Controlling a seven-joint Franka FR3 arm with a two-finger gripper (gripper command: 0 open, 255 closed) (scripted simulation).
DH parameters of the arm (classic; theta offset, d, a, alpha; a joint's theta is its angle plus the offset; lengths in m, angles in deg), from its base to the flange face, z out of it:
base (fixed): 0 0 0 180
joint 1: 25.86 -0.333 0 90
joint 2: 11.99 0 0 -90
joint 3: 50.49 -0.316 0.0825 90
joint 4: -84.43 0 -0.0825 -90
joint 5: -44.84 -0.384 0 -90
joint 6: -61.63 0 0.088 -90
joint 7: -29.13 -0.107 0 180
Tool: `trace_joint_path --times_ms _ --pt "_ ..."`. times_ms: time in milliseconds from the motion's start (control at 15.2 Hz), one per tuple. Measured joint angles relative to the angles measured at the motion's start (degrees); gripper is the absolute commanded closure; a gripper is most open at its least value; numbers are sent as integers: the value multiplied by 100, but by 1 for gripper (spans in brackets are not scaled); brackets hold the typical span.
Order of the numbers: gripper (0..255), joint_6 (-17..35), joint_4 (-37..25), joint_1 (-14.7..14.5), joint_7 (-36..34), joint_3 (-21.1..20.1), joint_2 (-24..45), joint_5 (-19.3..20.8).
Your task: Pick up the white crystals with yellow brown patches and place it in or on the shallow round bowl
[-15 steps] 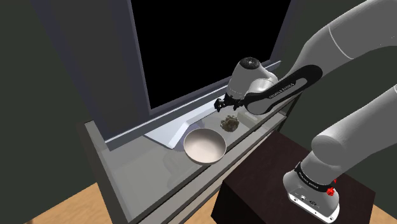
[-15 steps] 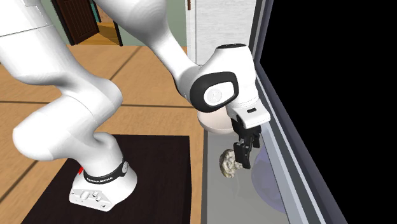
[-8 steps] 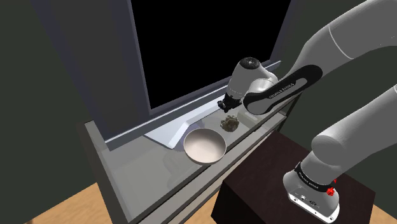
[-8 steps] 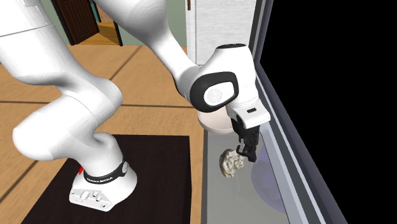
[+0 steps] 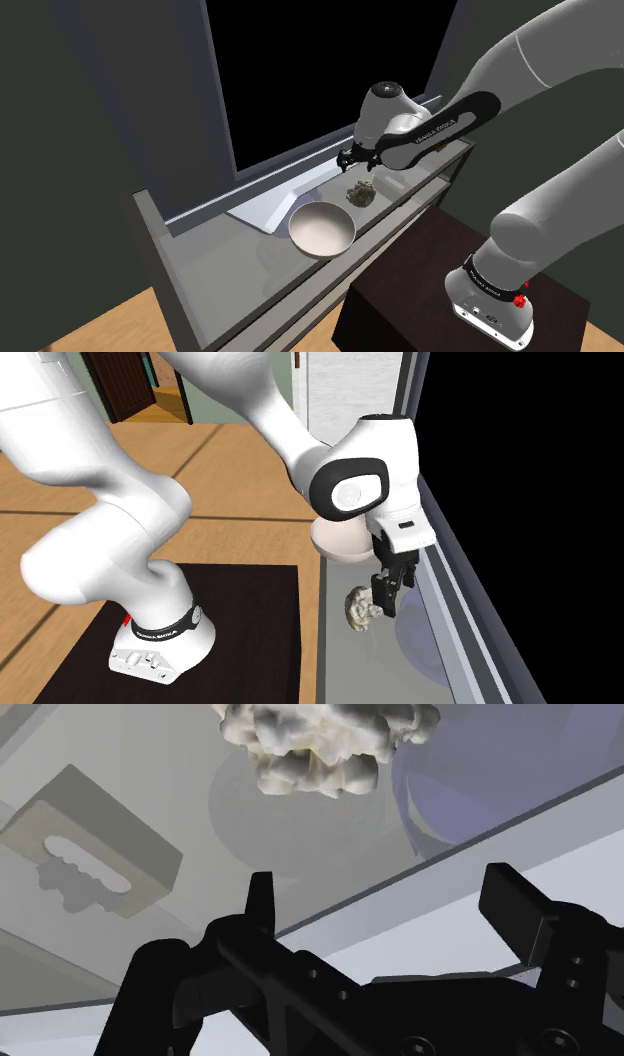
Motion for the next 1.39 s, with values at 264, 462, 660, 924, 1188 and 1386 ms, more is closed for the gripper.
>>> trace_joint_path --times_ms 264,462,660,924,1188,1386 --pt "0 -2961 -1136 -251 1420 1367 459 -3387" --pt "0 -3448 -1253 -207 1544 1489 677 -4028" --pt "0 -3311 -1135 -234 1602 1468 771 -4179" --pt "0 -3138 -1033 -271 1630 1431 846 -4255" --pt "0 -3122 -1020 -275 1632 1427 847 -4264" --pt "255 -3122 -1024 -273 1632 1430 842 -4262"
